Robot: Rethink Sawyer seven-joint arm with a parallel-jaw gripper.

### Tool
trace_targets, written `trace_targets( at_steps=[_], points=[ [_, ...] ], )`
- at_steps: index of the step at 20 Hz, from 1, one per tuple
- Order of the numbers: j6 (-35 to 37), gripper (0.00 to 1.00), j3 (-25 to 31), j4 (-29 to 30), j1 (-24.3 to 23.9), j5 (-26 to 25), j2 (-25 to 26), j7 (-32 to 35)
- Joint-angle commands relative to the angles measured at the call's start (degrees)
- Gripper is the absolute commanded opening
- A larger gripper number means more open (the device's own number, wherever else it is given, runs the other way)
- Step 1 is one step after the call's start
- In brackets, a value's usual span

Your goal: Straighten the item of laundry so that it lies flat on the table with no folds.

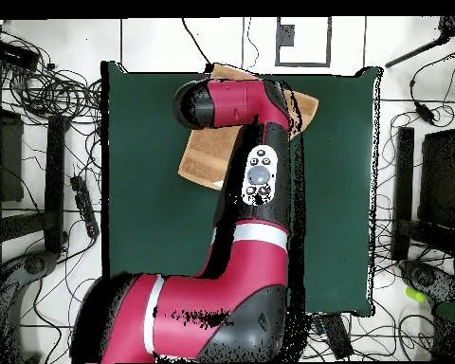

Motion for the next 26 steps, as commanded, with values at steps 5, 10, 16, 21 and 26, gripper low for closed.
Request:
trace_targets(
  at_steps=[5, 10, 16, 21, 26],
  points=[
    [4.35, 0.0, 9.65, 17.43, -3.33, 3.18, -1.9, -1.79],
    [5.54, 0.0, 11.03, 19.11, -4.18, 3.21, -2.7, -2.55],
    [3.29, 0.0, 11.82, 18.75, -4.3, 1.8, -1.17, -1.82],
    [-0.59, 0.0, 12.08, 18.0, -4.14, 0.81, 1.3, -0.27],
    [-3.3, 0.0, 12.42, 17.24, -4.19, -0.08, 3.73, -0.03]
  ],
)
